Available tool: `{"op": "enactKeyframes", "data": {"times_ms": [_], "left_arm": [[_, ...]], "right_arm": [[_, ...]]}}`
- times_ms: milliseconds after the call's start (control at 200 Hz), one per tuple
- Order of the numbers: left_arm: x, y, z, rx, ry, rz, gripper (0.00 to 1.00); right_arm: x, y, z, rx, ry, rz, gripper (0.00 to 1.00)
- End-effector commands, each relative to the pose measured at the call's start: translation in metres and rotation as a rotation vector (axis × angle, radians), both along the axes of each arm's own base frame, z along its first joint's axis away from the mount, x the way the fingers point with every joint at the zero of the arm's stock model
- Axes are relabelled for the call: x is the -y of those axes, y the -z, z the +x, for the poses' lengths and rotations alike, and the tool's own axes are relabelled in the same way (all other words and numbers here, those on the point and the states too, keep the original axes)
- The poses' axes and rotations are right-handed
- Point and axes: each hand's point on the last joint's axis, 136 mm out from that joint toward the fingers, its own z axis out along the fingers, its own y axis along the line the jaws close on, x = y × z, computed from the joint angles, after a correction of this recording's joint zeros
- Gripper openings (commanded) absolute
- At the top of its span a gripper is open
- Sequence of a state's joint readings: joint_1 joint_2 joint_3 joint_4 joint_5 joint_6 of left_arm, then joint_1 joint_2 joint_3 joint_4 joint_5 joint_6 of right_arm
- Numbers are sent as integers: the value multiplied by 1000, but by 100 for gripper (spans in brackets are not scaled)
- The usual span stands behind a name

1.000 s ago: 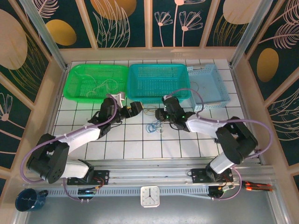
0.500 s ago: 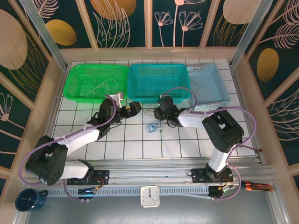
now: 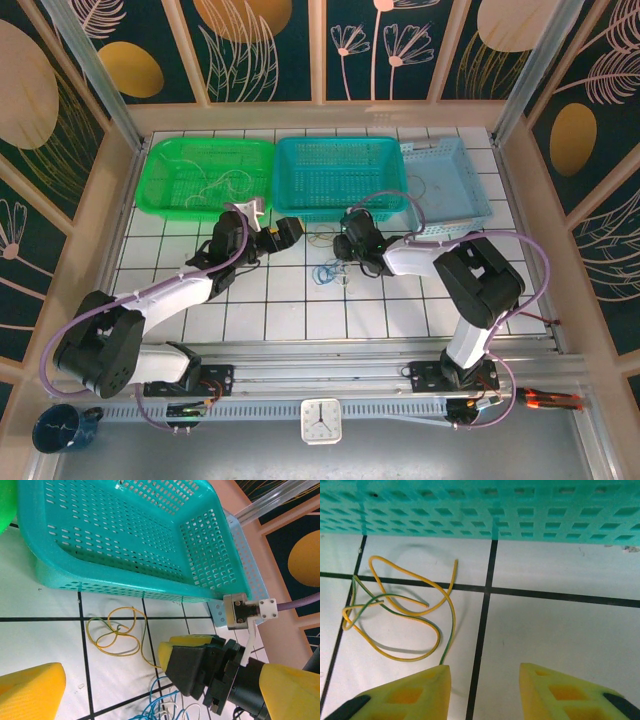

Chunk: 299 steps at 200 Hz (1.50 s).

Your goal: Untangle the cables

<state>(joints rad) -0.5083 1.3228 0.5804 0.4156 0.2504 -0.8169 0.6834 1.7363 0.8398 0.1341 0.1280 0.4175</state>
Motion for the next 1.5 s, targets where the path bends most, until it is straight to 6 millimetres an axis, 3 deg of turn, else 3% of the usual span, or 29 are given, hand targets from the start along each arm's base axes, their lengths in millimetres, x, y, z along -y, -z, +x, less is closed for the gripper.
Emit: {"op": "enactKeyframes", "data": {"times_ms": [0,550,856,1006,1191,1341,1491], "left_arm": [[-3,-8,2,27,-12,-24,99],[-2,-10,2,33,-12,-33,99],[-3,-10,1,33,-11,-33,99],[-2,-10,1,33,-9,-34,99],[-2,-10,1,33,-9,-36,99],[-4,-11,1,37,-14,-35,99],[-3,-11,1,38,-15,-37,99]], "right_arm": [[0,-2,5,0,19,55,34],[-5,9,7,-44,13,115,31],[-1,16,-7,-62,14,113,42],[3,18,-13,-69,16,112,42],[3,21,-16,-77,15,109,39],[2,22,-17,-80,11,108,26],[1,23,-19,-83,9,106,27]]}}
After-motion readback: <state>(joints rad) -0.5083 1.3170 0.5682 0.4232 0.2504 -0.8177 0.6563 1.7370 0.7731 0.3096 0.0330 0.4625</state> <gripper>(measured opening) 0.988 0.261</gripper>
